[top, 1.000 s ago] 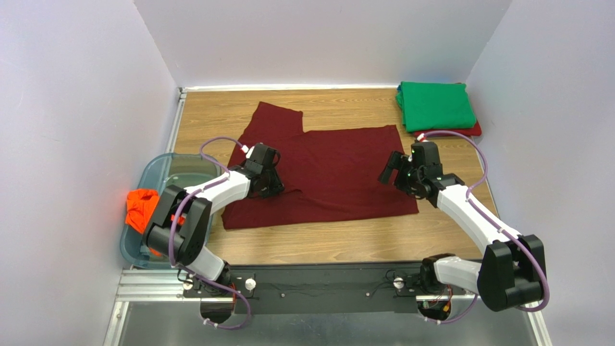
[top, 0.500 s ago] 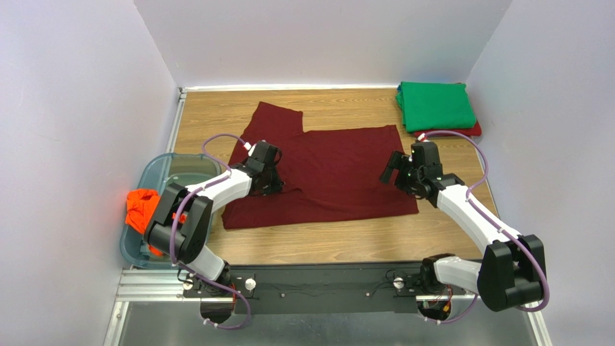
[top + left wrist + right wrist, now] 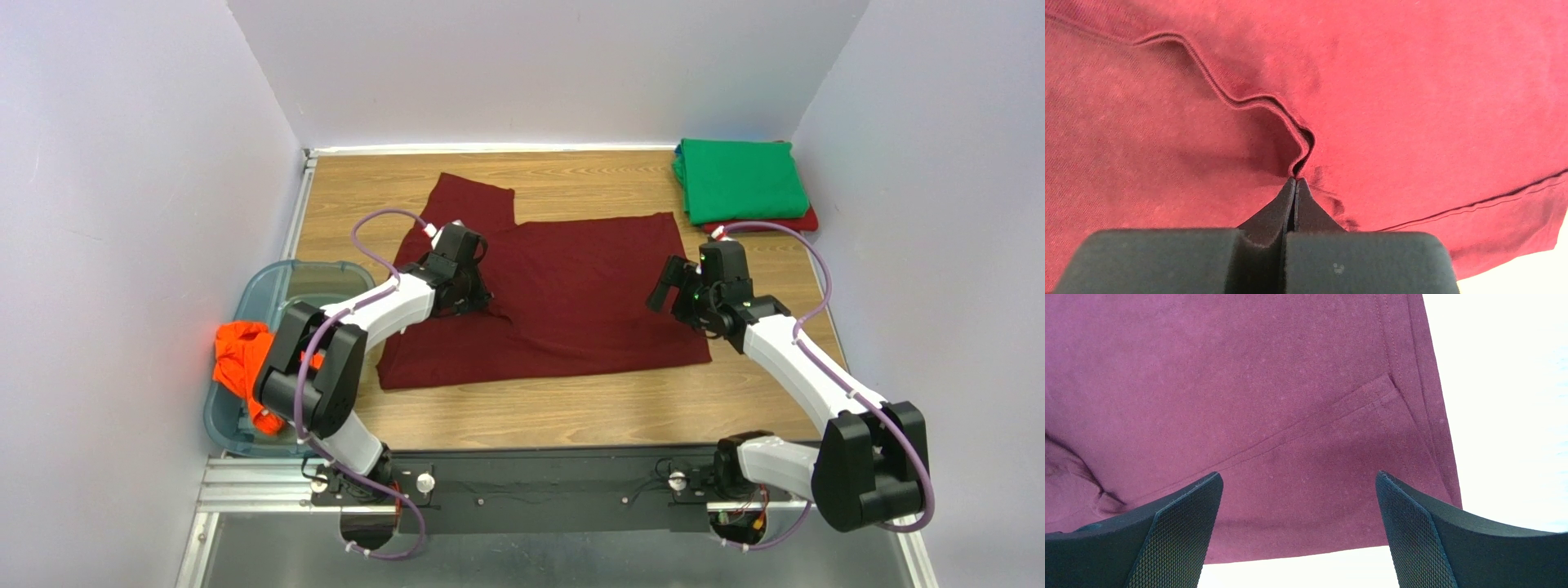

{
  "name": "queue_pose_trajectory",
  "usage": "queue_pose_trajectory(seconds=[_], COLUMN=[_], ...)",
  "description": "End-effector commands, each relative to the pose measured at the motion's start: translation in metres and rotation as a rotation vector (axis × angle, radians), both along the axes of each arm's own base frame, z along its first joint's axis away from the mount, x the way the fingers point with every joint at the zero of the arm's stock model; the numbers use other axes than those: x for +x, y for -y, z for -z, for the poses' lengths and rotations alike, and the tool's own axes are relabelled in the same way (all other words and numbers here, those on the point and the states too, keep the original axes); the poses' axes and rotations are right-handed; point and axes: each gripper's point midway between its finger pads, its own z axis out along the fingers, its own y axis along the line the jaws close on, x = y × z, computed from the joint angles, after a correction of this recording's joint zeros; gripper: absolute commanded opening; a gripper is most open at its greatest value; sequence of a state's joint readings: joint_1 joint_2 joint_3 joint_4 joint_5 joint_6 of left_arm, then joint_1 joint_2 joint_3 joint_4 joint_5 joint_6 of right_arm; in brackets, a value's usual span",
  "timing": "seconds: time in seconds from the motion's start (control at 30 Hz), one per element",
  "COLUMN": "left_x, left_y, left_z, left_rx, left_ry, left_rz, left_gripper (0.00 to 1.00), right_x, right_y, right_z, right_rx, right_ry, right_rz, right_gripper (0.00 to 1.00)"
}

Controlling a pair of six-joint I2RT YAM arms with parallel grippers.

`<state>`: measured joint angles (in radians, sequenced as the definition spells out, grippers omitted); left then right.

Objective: Fold and stack the t-shirts
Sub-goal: Fold the tshirt

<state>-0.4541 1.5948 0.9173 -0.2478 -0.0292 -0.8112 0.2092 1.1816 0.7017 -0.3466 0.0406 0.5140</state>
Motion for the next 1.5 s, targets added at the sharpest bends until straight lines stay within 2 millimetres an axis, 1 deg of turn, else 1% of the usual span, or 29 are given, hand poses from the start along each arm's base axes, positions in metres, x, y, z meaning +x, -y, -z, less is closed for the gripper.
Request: queue_pose_trajectory(seconds=[0.0,0.13,0.17,0.3,0.5,0.57,0.73,0.8,0.83,0.87,0.9,0.93,1.0,1.07,1.1,1.17,1.2,1.23,1.27,1.3,1.33,1.37,1.4,1.43,1.47], left_x=[0.012,0.018,0.021,0.026,0.043,0.046,0.06,0.064,0.065,0.066,0.066,0.066,0.065,0.066,0.068,0.071,0.074,0.08,0.083,0.089,0.095,0.1,0.104,0.112,0.117], left_y=[0.009,0.014,0.017,0.021,0.032,0.034,0.041,0.045,0.045,0.046,0.047,0.047,0.047,0.047,0.049,0.047,0.046,0.041,0.036,0.034,0.024,0.019,0.014,0.009,0.003], left_z=[-0.006,-0.006,-0.008,-0.003,-0.009,-0.006,-0.008,-0.012,-0.011,-0.011,-0.012,-0.014,-0.017,-0.026,-0.035,-0.047,-0.053,-0.067,-0.075,-0.088,-0.103,-0.112,-0.119,-0.136,-0.141], left_rx=[0.0,-0.003,-0.008,-0.001,-0.009,-0.008,-0.017,-0.021,-0.017,-0.014,-0.012,-0.012,-0.012,-0.017,-0.021,-0.017,-0.006,0.012,0.033,0.043,0.071,0.085,0.098,0.109,0.136], left_ry=[0.029,0.022,0.028,0.018,0.044,0.04,0.052,0.061,0.058,0.059,0.062,0.065,0.07,0.09,0.113,0.144,0.162,0.198,0.215,0.252,0.297,0.324,0.339,0.378,0.398], left_rz=[0.026,0.034,0.039,0.048,0.058,0.059,0.063,0.07,0.072,0.078,0.083,0.085,0.09,0.094,0.102,0.1,0.099,0.078,0.065,0.047,0.006,-0.014,-0.029,-0.054,-0.059], left_gripper=[0.0,0.0,0.0,0.0,0.0,0.0,0.01,0.16,0.26,0.52,0.61,0.74,0.75,0.77,0.79,0.82,0.89,0.94,0.95,0.98,0.98,0.98,0.98,0.98,0.98], right_x=[0.001,0.001,0.002,0.002,0.005,0.006,0.009,0.01,0.01,0.01,0.01,0.01,0.01,0.011,0.012,0.015,0.017,0.019,0.025,0.027,0.03,0.036,0.039,0.043,0.046], right_y=[0.008,0.009,0.009,0.009,0.011,0.011,0.011,0.012,0.011,0.012,0.012,0.013,0.013,0.012,0.012,0.01,0.009,0.008,0.007,0.007,0.008,0.008,0.008,0.009,0.009], right_z=[-0.006,-0.006,-0.006,-0.006,-0.007,-0.006,-0.008,-0.01,-0.011,-0.013,-0.014,-0.014,-0.016,-0.019,-0.021,-0.027,-0.031,-0.033,-0.041,-0.044,-0.046,-0.053,-0.055,-0.058,-0.059], right_rx=[-0.035,-0.039,-0.041,-0.046,-0.051,-0.053,-0.053,-0.054,-0.055,-0.054,-0.054,-0.055,-0.056,-0.052,-0.048,-0.037,-0.031,-0.028,-0.024,-0.025,-0.03,-0.031,-0.033,-0.038,-0.042], right_ry=[0.017,0.016,0.017,0.016,0.019,0.015,0.019,0.026,0.029,0.035,0.038,0.04,0.045,0.052,0.058,0.072,0.081,0.086,0.102,0.108,0.114,0.127,0.131,0.138,0.138], right_rz=[0.016,0.02,0.019,0.022,0.035,0.036,0.04,0.042,0.042,0.044,0.044,0.047,0.05,0.049,0.053,0.048,0.051,0.049,0.05,0.052,0.058,0.062,0.068,0.07,0.073], right_gripper=[1.0,1.0,1.0,1.0,1.0,1.0,1.0,1.0,1.0,1.0,1.0,1.0,1.0,1.0,1.0,1.0,1.0,1.0,1.0,1.0,1.0,1.0,1.0,1.0,1.0])
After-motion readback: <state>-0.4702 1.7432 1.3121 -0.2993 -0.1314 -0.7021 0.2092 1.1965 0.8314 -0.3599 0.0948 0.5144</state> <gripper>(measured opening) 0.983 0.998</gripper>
